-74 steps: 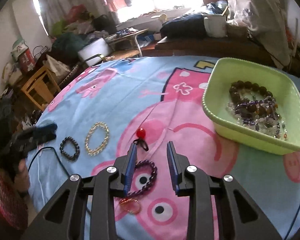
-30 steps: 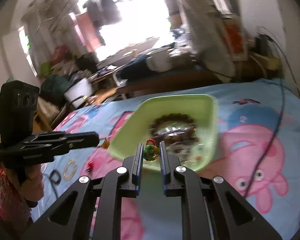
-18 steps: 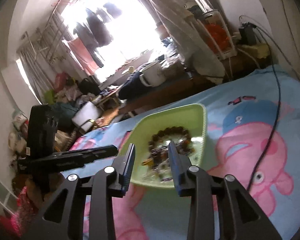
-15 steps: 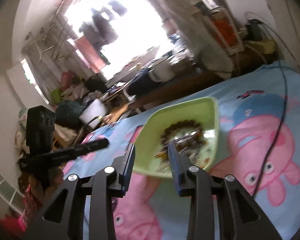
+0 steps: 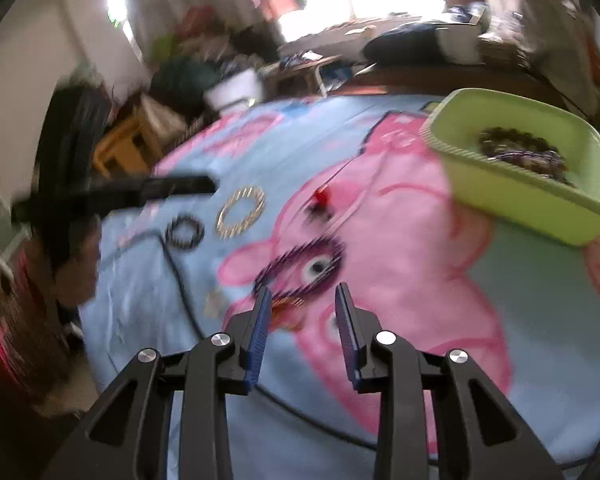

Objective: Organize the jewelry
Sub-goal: 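Move both tools back toward the red pendant and gold ring, then grasp the gold ring with the right gripper while the left grasps the red pendant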

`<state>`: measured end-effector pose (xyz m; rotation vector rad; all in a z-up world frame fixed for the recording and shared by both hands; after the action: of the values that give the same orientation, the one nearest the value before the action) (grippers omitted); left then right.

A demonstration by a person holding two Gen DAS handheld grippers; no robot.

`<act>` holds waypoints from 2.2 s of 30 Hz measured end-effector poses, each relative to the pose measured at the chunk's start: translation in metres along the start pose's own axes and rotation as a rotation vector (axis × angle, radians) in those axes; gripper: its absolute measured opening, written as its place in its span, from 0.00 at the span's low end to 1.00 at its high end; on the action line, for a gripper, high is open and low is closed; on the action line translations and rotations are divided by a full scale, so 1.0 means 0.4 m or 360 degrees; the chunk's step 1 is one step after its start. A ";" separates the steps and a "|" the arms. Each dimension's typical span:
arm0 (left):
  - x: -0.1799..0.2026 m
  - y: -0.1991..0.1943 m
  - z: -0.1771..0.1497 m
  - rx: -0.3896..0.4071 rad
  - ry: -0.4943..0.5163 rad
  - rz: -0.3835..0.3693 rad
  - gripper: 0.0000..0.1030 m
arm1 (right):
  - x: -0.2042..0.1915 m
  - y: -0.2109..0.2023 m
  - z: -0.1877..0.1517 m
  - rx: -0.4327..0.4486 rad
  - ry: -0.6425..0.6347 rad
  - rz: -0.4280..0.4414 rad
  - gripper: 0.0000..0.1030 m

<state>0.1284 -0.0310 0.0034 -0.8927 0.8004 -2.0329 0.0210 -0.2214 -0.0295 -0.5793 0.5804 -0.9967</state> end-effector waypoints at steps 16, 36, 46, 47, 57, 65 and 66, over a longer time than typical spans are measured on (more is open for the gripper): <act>0.092 0.232 0.058 -0.0106 0.0065 0.0138 0.14 | -0.081 0.069 -0.006 -0.0127 -0.0323 -0.0230 0.04; 0.326 0.096 -0.176 -0.0019 0.0534 -0.0179 0.15 | 0.124 -0.157 -0.171 0.0027 0.0232 -0.0432 0.00; 0.342 0.162 -0.198 -0.0048 0.0496 -0.0139 0.41 | 0.114 -0.167 -0.197 0.0116 0.0220 -0.0331 0.08; 0.337 0.165 -0.197 -0.0045 0.0488 -0.0137 0.41 | 0.118 -0.169 -0.197 0.0126 0.0237 -0.0314 0.08; 0.334 0.159 -0.203 -0.0007 0.0472 -0.0071 0.41 | 0.101 -0.165 -0.196 0.0104 0.0200 -0.0376 0.08; 0.335 0.156 -0.207 0.0016 0.0469 -0.0039 0.40 | 0.087 -0.157 -0.192 0.0082 0.0156 -0.0393 0.17; 0.335 0.156 -0.207 0.0017 0.0466 -0.0038 0.40 | 0.083 -0.155 -0.191 0.0073 0.0141 -0.0405 0.17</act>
<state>0.0243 -0.1545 -0.0479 -0.6076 0.9378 -2.2175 -0.0540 -0.2908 -0.0472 -0.5795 0.5696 -1.2781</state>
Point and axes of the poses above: each gripper's, at about its wrist camera, not at the fingertips, and y roughly the way its jaws point, x to its right, z to its top, the point moved 2 cm from there along y, roughly the way its jaws point, and after that the axes turned 11 degrees about -y, right-handed, at the moved point
